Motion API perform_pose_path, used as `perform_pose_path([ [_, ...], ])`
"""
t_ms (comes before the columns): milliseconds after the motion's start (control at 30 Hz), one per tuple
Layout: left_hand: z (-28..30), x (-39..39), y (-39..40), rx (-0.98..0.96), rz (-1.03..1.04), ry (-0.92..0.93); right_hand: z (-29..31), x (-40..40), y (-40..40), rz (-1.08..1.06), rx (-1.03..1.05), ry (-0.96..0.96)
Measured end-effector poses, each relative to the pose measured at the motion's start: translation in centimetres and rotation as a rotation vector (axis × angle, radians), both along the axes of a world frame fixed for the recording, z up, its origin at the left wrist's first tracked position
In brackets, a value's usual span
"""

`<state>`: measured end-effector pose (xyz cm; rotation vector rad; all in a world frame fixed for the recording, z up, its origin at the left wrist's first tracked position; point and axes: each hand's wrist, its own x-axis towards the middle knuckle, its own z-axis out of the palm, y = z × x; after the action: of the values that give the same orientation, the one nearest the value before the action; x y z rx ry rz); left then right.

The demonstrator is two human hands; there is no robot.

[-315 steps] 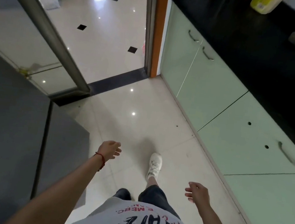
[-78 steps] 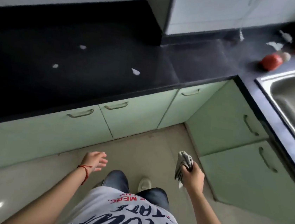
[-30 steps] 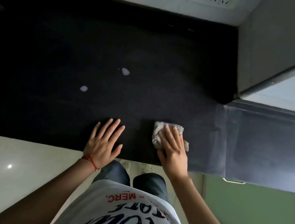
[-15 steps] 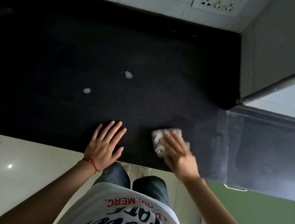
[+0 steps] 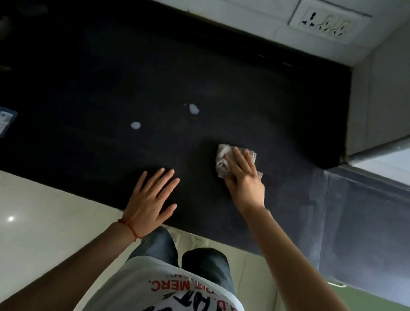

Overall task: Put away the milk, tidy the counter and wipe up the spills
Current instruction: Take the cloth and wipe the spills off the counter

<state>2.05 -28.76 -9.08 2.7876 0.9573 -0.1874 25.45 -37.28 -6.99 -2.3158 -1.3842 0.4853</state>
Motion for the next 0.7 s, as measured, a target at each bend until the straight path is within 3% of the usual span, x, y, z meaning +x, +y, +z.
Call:
perform_pose_path([
  [67,0.5,-0.3,0.6,0.036,0.104,-0.018,1.0,-0.1,2.5,-0.063,0.087,0.058],
  [167,0.9,-0.9,2.5,0.053,0.246,0.011,1.7,-1.0,4.3,0.031,0.29,0.001],
  [300,0.4,-2.2,4.4,0.015,0.352,0.067,-0.3,-3.2,6.1,0.197,0.133,-0.043],
  [567,-0.2,-2.4,4.7,0.036,0.388,0.016,-1.4,-2.2,15.3,0.02,0.127,0.059],
  [700,-0.7,-2.5,4.6,0.06,0.395,-0.012,-1.2,-1.5,17.7,0.101,0.09,0.053],
])
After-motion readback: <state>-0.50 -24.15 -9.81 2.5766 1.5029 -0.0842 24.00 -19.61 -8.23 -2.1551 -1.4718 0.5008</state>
